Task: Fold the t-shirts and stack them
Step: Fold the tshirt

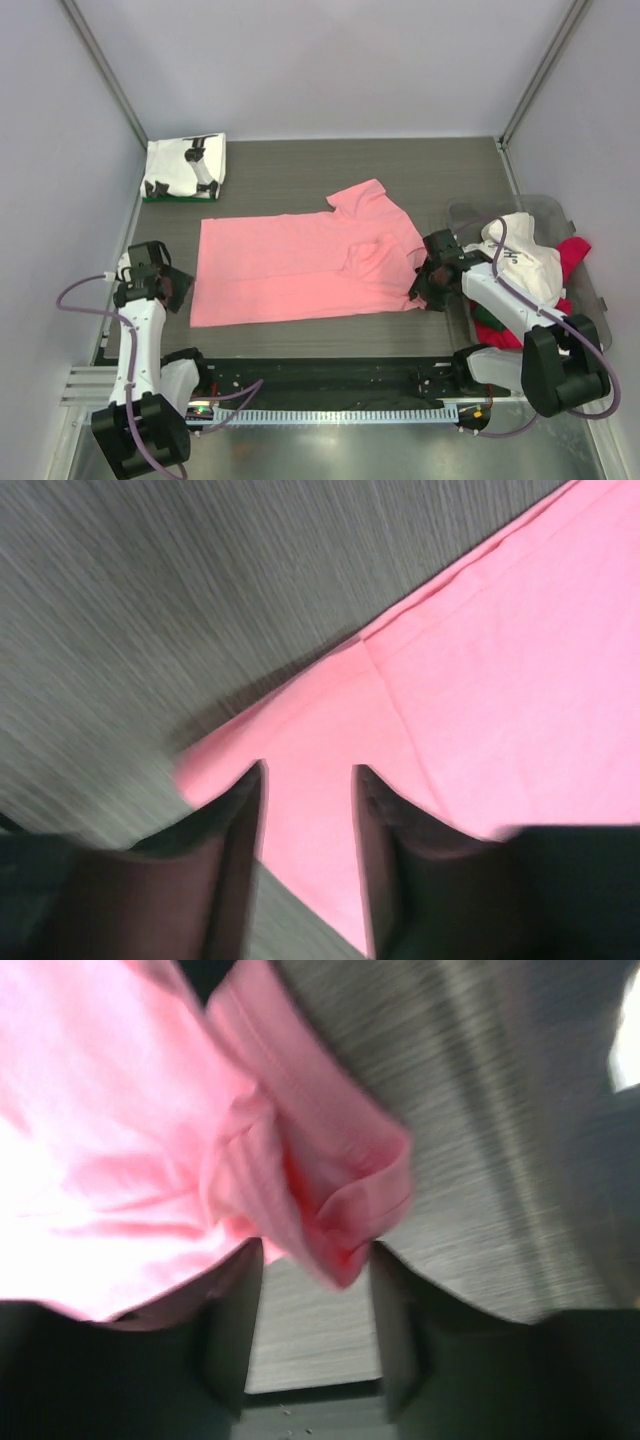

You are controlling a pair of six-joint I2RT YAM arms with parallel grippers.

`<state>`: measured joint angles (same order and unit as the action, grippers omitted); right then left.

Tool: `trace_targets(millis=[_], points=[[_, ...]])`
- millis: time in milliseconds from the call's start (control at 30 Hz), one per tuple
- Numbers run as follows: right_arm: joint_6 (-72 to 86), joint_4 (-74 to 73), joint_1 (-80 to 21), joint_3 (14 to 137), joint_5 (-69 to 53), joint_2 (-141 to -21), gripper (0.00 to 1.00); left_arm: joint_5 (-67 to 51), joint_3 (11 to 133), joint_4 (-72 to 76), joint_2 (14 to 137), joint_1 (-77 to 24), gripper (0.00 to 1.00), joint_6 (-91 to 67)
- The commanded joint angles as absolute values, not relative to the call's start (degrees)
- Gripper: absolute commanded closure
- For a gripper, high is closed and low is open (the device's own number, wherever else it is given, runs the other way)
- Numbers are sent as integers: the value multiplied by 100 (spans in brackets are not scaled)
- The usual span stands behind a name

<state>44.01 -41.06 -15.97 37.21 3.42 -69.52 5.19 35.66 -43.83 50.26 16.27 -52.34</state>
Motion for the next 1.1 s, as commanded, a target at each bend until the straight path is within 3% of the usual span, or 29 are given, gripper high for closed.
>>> trace_targets(millis=[0,33,67,133,300,433,533,800,1067], points=[[4790,-4201,-1810,3542,141,-6540,44,581,3901,-4754,4782,1679,45,-5423],[4903,-4306,-1854,3516,141,-6409,40,554,3972,-4894,4755,1679,30,-5423],[4948,-4368,-1959,3524,210,-6285,36,562,4034,-4974,4650,1679,25,-5397],[5001,-4508,-2065,3691,272,-5899,35,598,4270,-5097,4562,1696,20,-5309],[4317,-4404,-2171,4621,579,-5852,35,273,4780,-4931,4596,1688,19,-4466],[3491,-4377,-2162,6322,888,-7089,33,26,5202,-5035,4947,1696,20,-3596],[3024,-4430,-2092,7640,1080,-8669,35,193,5273,-5054,5106,1696,16,-3252],[2408,-4307,-1679,10981,449,-11623,36,-229,5089,-4720,5186,1679,17,-3111],[2092,-4289,-1512,13024,70,-13534,37,114,5124,-4808,5317,1609,20,-3182]])
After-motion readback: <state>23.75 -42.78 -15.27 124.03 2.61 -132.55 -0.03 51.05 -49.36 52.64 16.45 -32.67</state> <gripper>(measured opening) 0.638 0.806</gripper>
